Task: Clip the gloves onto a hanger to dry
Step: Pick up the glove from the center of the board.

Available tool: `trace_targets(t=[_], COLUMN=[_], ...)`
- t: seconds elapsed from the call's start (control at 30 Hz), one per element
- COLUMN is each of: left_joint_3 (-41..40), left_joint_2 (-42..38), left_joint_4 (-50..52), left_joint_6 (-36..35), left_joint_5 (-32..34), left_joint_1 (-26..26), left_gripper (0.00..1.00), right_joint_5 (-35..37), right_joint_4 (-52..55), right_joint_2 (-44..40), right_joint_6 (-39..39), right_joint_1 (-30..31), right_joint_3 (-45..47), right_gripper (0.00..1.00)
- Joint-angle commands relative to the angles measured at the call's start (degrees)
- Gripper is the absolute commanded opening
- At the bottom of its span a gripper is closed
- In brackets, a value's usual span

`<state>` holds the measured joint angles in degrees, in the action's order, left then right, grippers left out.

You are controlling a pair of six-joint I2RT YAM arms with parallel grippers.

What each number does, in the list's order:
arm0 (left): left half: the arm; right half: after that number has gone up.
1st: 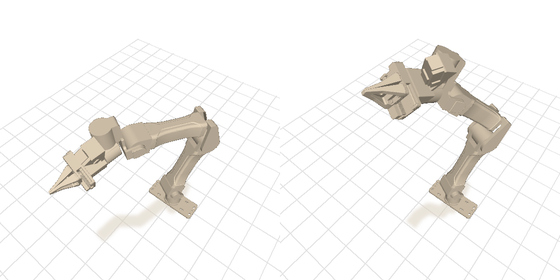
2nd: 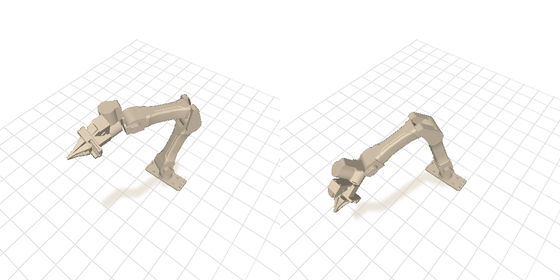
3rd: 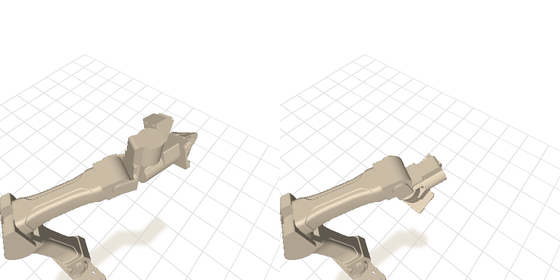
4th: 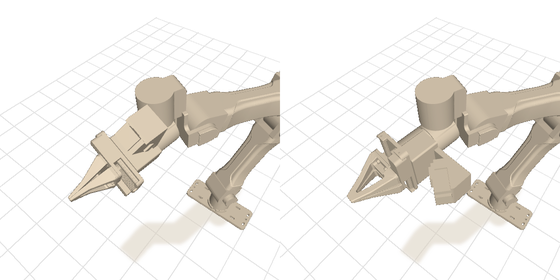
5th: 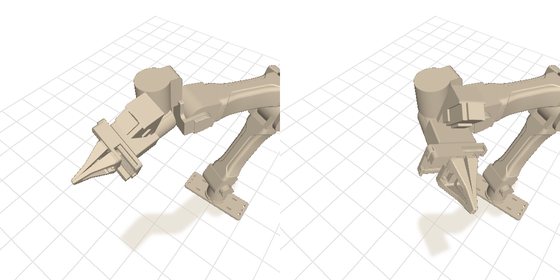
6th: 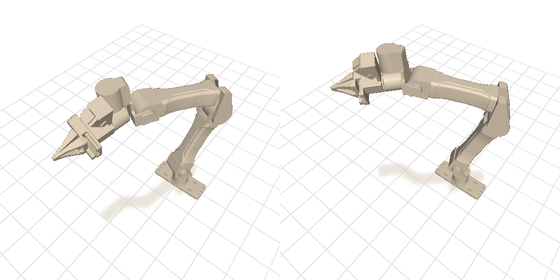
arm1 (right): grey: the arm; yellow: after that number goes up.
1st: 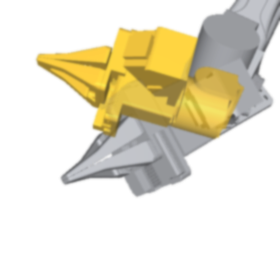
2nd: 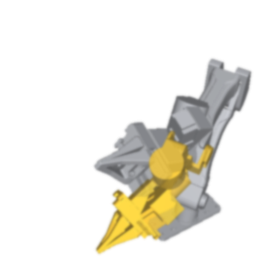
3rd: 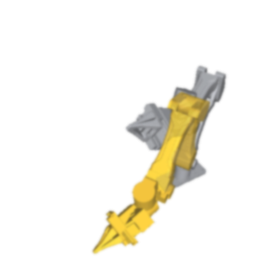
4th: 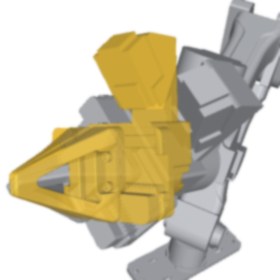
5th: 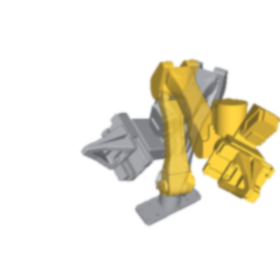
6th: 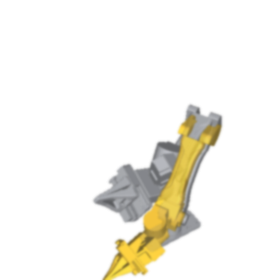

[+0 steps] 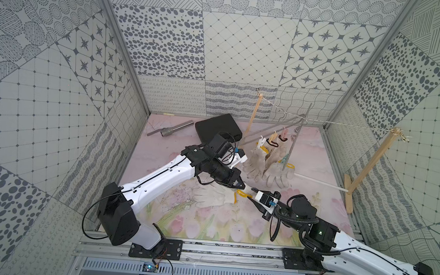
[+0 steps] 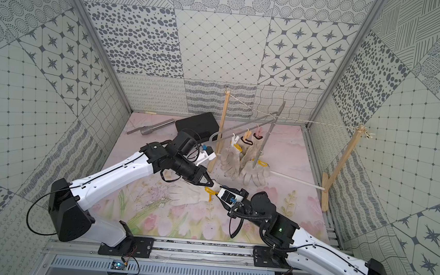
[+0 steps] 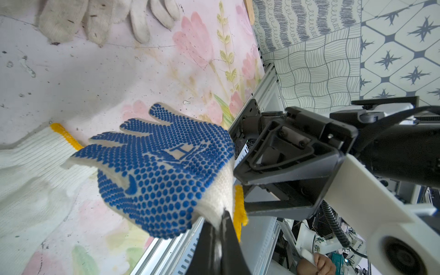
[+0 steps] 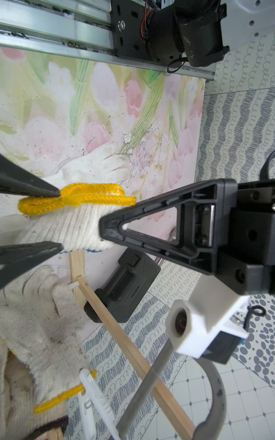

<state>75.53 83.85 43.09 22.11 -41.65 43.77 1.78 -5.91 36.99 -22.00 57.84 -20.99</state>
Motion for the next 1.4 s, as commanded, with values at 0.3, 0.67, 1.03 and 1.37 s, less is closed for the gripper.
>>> trace_targets(t=[0.3, 0.67, 1.03, 1.37], left_joint_3=[1.9, 2.1, 1.6, 2.2], left_joint_2=[0.0, -0.4, -1.2, -1.0], left_joint_4=[3.6, 2.6, 1.8, 2.0], left_joint_6=[-2.9, -2.2, -2.1, -2.5], left_joint_5=[-2.8, -4.0, -5.0, -5.5], left_joint_1=[0.7, 0.7, 0.7, 0.7], left_gripper=[0.0, 0.0, 0.0, 0.0], right_joint_5=[6.9, 3.1, 3.0, 0.8], right_joint_4=[0.2, -5.5, -3.5, 1.8], right_joint_2=[-6.1, -7.2, -8.1, -0.5], right_joint_6=[-3.1, 1.8, 6.3, 5.0], right_joint_1=[2.7, 3.0, 3.0, 3.0], right_joint_3=[1.4, 3.6, 3.6, -1.1], right_gripper=[1.0, 1.0, 0.99, 0.75])
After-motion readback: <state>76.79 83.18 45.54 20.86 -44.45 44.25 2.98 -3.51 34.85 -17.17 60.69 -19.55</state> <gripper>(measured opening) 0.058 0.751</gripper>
